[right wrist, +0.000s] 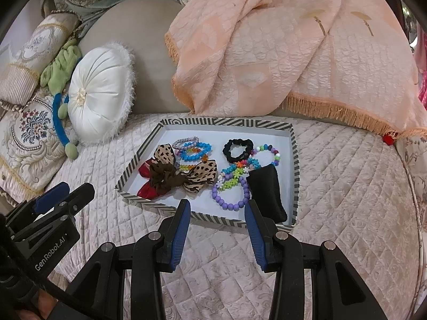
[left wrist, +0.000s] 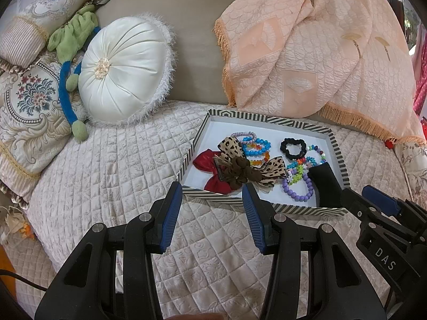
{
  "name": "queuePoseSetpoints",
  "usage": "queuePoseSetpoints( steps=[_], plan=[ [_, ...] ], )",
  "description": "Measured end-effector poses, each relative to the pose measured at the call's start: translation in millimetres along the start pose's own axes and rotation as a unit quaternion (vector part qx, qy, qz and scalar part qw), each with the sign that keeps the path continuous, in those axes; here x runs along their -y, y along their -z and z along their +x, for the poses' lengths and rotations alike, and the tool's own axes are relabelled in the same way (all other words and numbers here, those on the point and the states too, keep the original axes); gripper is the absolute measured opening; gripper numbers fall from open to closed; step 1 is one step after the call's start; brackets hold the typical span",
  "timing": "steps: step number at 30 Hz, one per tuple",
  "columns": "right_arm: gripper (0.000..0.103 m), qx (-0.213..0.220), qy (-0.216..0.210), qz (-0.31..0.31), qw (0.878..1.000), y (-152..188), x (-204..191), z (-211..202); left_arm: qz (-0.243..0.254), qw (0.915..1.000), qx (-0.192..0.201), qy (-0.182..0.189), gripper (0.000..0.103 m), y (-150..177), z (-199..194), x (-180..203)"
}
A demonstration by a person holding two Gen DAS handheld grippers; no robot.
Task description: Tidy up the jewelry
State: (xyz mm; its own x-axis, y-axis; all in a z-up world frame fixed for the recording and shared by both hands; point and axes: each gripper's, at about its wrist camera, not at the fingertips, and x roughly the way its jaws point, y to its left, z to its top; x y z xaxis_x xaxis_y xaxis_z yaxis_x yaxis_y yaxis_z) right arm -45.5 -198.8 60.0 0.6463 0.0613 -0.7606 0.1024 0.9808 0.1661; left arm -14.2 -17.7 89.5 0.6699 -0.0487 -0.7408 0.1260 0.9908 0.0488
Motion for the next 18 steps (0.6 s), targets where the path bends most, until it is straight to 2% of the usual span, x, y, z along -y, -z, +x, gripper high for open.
queuePoseSetpoints(
  steps=[18],
  plan=[
    [0.040,-0.010,-0.001,-0.006,1.000,2.7,-2.7,6.5,-0.002,1.0000,-0.006,0.001,0.046,4.8,5.6,-5.0]
  ],
)
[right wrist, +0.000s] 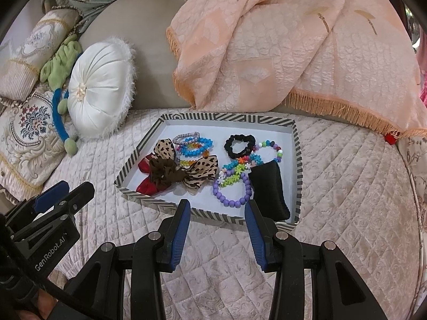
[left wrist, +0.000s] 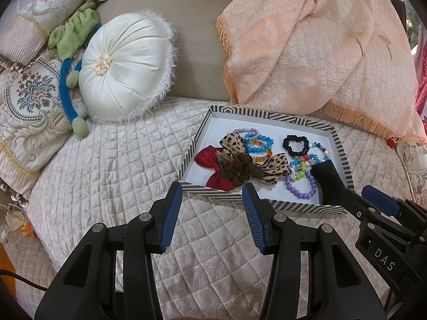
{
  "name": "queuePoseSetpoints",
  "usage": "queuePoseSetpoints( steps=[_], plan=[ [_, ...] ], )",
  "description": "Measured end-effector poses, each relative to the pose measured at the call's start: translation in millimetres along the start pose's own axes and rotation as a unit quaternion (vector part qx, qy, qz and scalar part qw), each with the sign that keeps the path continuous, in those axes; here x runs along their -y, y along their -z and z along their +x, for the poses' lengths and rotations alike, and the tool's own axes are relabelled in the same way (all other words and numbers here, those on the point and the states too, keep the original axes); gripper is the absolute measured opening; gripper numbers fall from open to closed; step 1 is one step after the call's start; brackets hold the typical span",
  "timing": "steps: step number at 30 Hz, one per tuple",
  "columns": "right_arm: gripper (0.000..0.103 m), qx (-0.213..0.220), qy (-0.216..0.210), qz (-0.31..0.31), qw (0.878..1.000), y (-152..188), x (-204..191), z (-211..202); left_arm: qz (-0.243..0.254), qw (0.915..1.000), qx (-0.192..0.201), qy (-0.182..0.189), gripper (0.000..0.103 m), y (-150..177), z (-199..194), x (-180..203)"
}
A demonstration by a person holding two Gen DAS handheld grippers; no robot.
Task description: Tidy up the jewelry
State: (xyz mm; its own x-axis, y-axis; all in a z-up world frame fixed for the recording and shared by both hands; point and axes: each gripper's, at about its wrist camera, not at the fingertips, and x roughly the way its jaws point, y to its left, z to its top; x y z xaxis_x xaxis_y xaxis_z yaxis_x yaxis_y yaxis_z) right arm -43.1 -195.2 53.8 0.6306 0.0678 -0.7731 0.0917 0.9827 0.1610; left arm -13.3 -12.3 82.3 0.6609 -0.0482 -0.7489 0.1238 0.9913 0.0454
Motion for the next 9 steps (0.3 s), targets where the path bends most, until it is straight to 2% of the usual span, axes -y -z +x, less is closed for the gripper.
queuePoseSetpoints(
  steps=[9],
  plan=[
    [0.040,-0.005,-0.001,-0.001,1.000,0.4,3.0,4.8,0.004,1.0000,0.002,-0.006,0.046,0.3,3.4,-0.2]
  ],
)
